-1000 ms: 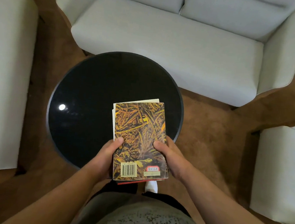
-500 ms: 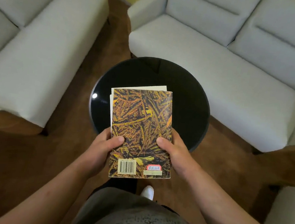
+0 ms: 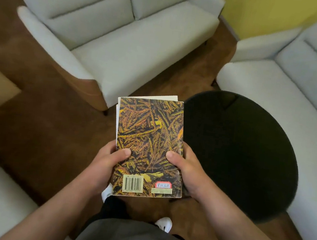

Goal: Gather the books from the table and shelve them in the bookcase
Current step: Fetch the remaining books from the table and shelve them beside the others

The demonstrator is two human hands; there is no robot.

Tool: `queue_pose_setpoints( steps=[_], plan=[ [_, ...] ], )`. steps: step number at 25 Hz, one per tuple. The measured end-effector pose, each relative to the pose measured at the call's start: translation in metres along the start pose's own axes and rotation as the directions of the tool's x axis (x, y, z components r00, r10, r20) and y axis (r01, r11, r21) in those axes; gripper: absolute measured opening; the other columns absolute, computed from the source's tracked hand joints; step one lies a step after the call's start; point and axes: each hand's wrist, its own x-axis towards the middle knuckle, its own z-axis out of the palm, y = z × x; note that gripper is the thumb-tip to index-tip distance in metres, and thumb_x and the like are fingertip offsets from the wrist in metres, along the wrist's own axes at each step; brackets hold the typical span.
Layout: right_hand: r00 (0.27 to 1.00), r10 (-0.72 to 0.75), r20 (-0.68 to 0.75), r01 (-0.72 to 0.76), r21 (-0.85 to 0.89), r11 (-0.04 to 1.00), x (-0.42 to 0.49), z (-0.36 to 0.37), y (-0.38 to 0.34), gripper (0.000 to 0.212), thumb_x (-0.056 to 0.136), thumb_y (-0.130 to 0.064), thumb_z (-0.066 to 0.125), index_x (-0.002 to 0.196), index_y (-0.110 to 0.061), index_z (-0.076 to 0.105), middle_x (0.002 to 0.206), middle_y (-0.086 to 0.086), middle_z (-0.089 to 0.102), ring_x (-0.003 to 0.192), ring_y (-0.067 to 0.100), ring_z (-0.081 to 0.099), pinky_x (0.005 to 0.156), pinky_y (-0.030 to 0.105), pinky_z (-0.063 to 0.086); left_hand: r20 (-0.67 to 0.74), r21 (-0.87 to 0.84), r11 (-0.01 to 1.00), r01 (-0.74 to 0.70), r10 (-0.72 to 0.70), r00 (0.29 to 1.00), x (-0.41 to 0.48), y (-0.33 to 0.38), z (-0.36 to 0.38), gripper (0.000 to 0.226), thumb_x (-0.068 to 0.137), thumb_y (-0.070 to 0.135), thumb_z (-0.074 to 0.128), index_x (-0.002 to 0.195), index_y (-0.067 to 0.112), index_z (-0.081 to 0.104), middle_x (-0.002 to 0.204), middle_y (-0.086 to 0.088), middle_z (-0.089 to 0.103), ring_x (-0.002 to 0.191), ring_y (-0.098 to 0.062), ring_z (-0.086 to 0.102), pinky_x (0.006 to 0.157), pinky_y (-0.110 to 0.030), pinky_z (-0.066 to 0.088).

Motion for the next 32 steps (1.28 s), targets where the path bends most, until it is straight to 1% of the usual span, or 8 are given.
queue_pose_setpoints(
  steps=[2,6,9,14,17,22,28,32],
  plan=[
    [0.999,0.021,0.031,-0.019,-0.042,0.999,0.024,0.038,-0.005,0.097,0.045,-0.051,0.093,0.129,-0.023,0.052,0.128,0.017,0.068,0.115,0.038,0.068,0.104,0.061,0.048,-0.050,-0.028,1.000,-0.012,0.010,0.999,0.000,0.011,-0.042,0.074,0.054,0.038,0.080,0.120,0.013,0.059,0.109,-0.015,0.077,0.093,-0.031,0.076,0.085,-0.050,0.058],
    [0.993,0.027,0.111,-0.010,-0.151,0.988,0.076,0.114,-0.015,0.114,0.046,-0.063,0.089,0.141,-0.018,0.046,0.131,0.013,0.068,0.116,0.033,0.068,0.105,0.059,0.049,-0.077,-0.006,0.997,-0.071,0.070,0.995,-0.001,0.041,-0.119,0.066,0.055,0.043,0.075,0.114,0.018,0.059,0.089,0.005,0.081,0.081,-0.016,0.078,0.067,-0.027,0.059],
    [0.986,0.029,0.165,0.002,-0.183,0.983,0.112,0.176,-0.020,0.117,0.048,-0.062,0.090,0.144,-0.014,0.045,0.132,0.015,0.066,0.116,0.035,0.068,0.105,0.060,0.048,-0.153,-0.037,0.994,-0.106,0.100,0.983,-0.001,0.060,-0.180,0.040,0.065,0.030,0.067,0.103,0.020,0.059,0.076,0.009,0.080,0.068,-0.010,0.077,0.055,-0.017,0.056],
    [0.959,0.027,0.282,0.049,-0.258,0.965,0.158,0.262,-0.031,0.097,0.054,-0.050,0.084,0.137,-0.010,0.052,0.128,0.018,0.069,0.115,0.037,0.068,0.103,0.058,0.051,-0.279,-0.079,0.986,-0.146,0.118,0.953,-0.005,0.082,-0.255,0.067,0.053,0.044,0.075,0.111,0.014,0.061,0.092,-0.006,0.080,0.085,-0.026,0.077,0.073,-0.035,0.059],
    [0.932,0.048,0.359,0.062,-0.287,0.956,0.185,0.302,-0.037,0.086,0.062,-0.045,0.078,0.135,-0.006,0.053,0.126,0.022,0.068,0.114,0.041,0.067,0.101,0.057,0.052,-0.370,-0.122,0.977,-0.174,0.118,0.922,-0.004,0.091,-0.289,0.074,0.048,0.047,0.074,0.112,0.013,0.061,0.093,-0.008,0.079,0.082,-0.025,0.077,0.071,-0.034,0.059],
    [0.877,0.106,0.468,0.052,-0.314,0.948,0.238,0.356,-0.051,0.081,0.063,-0.042,0.078,0.132,-0.005,0.055,0.122,0.020,0.071,0.107,0.036,0.071,0.087,0.041,0.059,-0.471,-0.193,0.959,-0.206,0.094,0.877,0.015,0.103,-0.334,0.102,0.029,0.060,0.092,0.113,0.012,0.062,0.097,-0.012,0.079,0.088,-0.031,0.076,0.079,-0.043,0.057],
    [0.825,0.175,0.537,0.029,-0.349,0.937,0.342,0.423,-0.089,0.076,0.061,-0.043,0.078,0.128,-0.013,0.059,0.117,0.013,0.074,0.101,0.030,0.074,0.080,0.035,0.060,-0.565,-0.235,0.942,-0.241,0.070,0.822,0.079,0.157,-0.400,0.068,0.051,0.039,0.078,0.111,0.010,0.062,0.089,-0.010,0.080,0.080,-0.028,0.077,0.071,-0.039,0.060],
    [0.789,0.194,0.583,0.035,-0.357,0.933,0.414,0.461,-0.126,0.079,0.060,-0.043,0.078,0.131,-0.012,0.057,0.117,0.012,0.075,0.098,0.024,0.076,0.075,0.030,0.061,-0.598,-0.255,0.933,-0.255,0.055,0.799,0.128,0.208,-0.440,0.075,0.048,0.042,0.077,0.113,0.009,0.060,0.092,-0.012,0.079,0.082,-0.031,0.077,0.074,-0.041,0.059]
  ],
)
